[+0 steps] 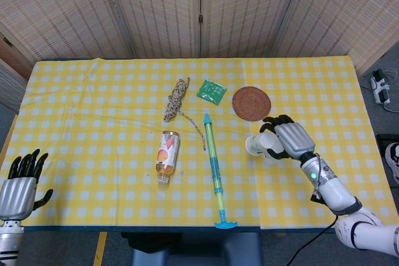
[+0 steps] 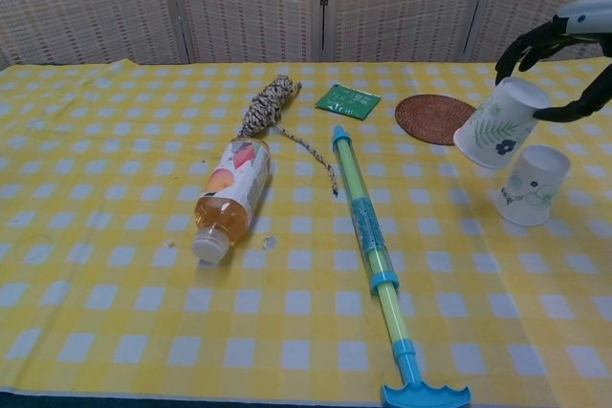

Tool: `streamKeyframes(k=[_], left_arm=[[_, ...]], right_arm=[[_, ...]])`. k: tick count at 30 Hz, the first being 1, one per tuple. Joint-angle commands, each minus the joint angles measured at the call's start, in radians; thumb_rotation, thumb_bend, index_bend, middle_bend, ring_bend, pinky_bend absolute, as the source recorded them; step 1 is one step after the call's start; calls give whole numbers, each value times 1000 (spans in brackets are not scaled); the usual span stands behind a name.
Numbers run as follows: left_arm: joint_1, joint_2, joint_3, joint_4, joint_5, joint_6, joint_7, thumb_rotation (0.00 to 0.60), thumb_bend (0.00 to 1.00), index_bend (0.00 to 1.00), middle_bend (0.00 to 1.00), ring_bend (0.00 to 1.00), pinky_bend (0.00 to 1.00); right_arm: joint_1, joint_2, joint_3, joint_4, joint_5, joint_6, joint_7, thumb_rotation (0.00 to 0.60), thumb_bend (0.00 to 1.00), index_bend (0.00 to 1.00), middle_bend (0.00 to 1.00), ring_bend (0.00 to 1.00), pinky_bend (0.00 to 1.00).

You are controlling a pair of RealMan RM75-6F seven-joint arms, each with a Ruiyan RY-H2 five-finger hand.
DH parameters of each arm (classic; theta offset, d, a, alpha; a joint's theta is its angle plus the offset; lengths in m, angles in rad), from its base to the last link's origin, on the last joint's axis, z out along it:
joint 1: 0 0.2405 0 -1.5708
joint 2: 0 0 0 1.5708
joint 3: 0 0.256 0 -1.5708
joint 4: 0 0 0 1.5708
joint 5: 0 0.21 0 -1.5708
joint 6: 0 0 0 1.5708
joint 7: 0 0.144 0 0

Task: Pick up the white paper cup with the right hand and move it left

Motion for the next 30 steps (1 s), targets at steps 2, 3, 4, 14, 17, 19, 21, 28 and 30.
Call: streamKeyframes(k=[2, 3, 4, 14, 17, 19, 21, 28, 30], left_arm=[[0, 1, 1, 1, -1, -2, 0, 600, 330, 68, 0, 0, 0], [0, 1, 1, 1, 0, -2, -1, 600, 330, 68, 0, 0, 0], [0, 0, 1, 1, 1, -2, -2, 600, 331, 68, 0, 0, 0], [0, -6, 5, 13, 3, -8, -13, 600, 330, 67, 0, 0, 0], [1, -4, 4, 16, 1, -6, -16, 600, 330, 67, 0, 0, 0], [3, -4, 4, 17, 0, -5, -19, 600, 330, 67, 0, 0, 0], [3, -5, 4, 19, 1, -5, -21, 600, 330, 67, 0, 0, 0], [2, -9, 5, 25, 2, -9, -23, 600, 330, 67, 0, 0, 0], [1, -10, 5, 26, 2, -10, -23, 600, 330, 67, 0, 0, 0]], right_arm=[[33, -59, -10, 54, 31, -31, -25, 600, 379, 434, 194, 173, 102], [38, -69, -13, 63, 36, -35, -31, 600, 379, 434, 193, 174, 103], [44, -83, -17, 76, 43, -40, -38, 600, 378, 434, 193, 175, 103], [77, -149, -46, 136, 86, -78, -72, 600, 379, 434, 194, 172, 103], [86, -155, -52, 143, 94, -80, -87, 600, 379, 434, 193, 172, 102], [91, -160, -54, 147, 103, -80, -93, 600, 379, 435, 193, 173, 103], [94, -166, -55, 153, 109, -80, -95, 600, 379, 435, 191, 173, 103], [106, -180, -64, 175, 128, -83, -106, 600, 379, 435, 185, 175, 103], [107, -181, -66, 179, 131, -83, -107, 600, 379, 435, 183, 175, 103]])
